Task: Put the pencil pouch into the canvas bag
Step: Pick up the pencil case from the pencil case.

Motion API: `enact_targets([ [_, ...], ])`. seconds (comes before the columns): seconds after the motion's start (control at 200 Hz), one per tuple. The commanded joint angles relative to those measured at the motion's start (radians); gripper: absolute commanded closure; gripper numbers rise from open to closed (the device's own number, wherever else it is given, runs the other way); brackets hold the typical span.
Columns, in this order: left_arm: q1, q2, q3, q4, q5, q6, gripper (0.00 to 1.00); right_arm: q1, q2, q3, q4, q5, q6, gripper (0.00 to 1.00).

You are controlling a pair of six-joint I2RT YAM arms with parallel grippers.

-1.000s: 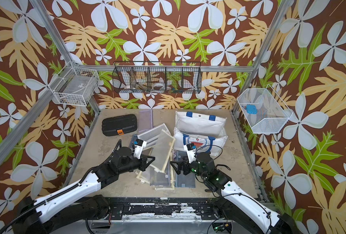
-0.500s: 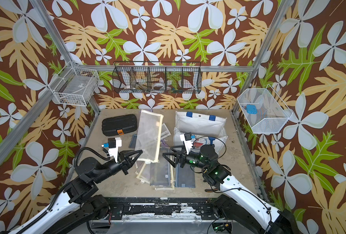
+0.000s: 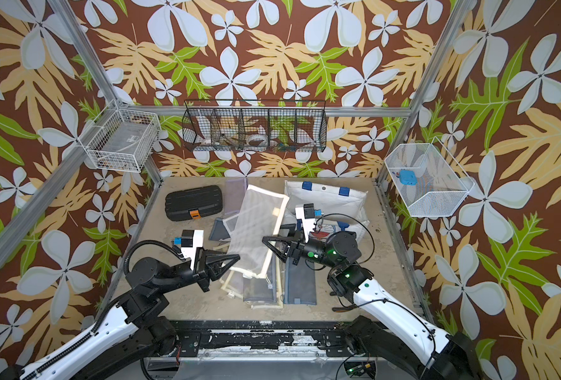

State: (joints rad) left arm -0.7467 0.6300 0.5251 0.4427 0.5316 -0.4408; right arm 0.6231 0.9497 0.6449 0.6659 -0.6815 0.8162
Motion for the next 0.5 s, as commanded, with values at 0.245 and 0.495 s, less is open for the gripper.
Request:
enact_targets([
  [0.245, 0.002, -0.005, -0.006, 0.001, 0.008, 0.000, 1.00, 0.001, -0.049, 0.027, -0.040, 0.063, -0.047, 1.00],
  [0.495, 0.002, 0.019, -0.019, -0.062, -0.113, -0.009, 0.55, 0.000, -0.110, 0.118, -0.353, 0.148, -0.255, 1.00],
])
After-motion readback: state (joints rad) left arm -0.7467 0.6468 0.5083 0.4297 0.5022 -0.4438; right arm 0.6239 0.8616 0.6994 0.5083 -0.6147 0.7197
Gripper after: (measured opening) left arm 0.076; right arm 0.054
